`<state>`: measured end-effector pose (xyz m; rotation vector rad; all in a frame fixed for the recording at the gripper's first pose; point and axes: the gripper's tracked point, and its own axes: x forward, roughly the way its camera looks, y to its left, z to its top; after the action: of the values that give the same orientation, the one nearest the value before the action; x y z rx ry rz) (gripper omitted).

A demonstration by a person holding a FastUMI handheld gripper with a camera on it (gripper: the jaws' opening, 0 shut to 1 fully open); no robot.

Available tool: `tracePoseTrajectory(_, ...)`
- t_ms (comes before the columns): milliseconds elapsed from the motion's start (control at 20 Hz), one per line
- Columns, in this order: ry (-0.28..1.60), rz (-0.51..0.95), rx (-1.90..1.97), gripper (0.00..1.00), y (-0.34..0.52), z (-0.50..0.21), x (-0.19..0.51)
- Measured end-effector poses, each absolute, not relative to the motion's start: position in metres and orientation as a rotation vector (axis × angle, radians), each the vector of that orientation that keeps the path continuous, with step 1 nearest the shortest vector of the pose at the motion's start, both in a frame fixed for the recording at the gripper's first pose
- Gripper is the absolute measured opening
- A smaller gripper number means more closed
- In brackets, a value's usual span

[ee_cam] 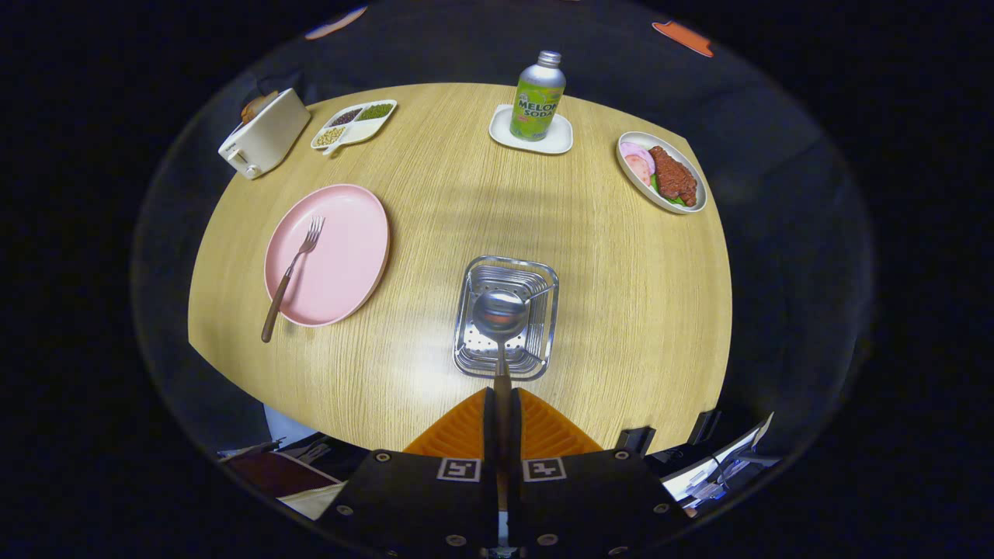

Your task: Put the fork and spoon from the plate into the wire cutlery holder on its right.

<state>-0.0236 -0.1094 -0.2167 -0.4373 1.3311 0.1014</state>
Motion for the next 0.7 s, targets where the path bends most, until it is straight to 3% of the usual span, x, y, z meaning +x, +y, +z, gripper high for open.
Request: tracePoseTrajectory(700,1.389,0.156,-0.475,0.08,-0.104,-0.223,-0.009)
